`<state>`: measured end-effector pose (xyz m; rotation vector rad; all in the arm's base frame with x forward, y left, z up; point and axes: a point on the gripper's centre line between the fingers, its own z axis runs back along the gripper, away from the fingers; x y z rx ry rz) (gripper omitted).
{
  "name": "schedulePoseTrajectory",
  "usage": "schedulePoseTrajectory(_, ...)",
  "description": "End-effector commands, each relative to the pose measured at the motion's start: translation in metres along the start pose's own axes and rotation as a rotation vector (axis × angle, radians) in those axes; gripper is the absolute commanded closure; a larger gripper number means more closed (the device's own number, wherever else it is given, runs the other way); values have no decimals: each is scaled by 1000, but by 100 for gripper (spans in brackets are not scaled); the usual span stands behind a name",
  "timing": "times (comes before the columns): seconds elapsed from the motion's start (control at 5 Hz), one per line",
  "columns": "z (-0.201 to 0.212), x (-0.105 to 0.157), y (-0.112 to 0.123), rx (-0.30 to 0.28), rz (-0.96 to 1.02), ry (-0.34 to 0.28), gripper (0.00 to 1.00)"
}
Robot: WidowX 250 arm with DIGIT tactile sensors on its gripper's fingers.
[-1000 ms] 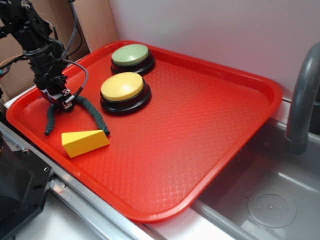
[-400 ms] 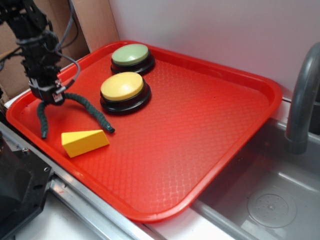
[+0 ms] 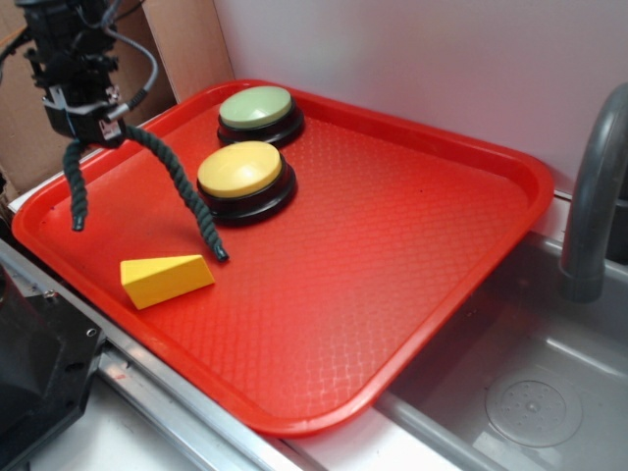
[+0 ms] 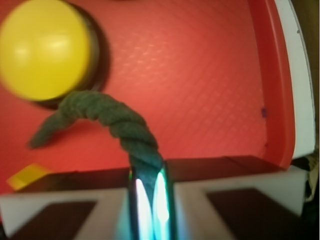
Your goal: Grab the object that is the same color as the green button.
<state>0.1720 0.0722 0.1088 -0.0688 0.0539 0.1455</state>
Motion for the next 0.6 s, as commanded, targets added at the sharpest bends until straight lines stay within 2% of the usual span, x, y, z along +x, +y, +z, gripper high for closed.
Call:
schedulePoseTrajectory(0.0,58,0,-63,-44,-116,-65,100)
schedulePoseTrajectory(0.2,64,-3,-91,-50,-182,-82,100)
schedulePoseTrajectory(0.4,63,-4,-96,-75,-172,-112,100)
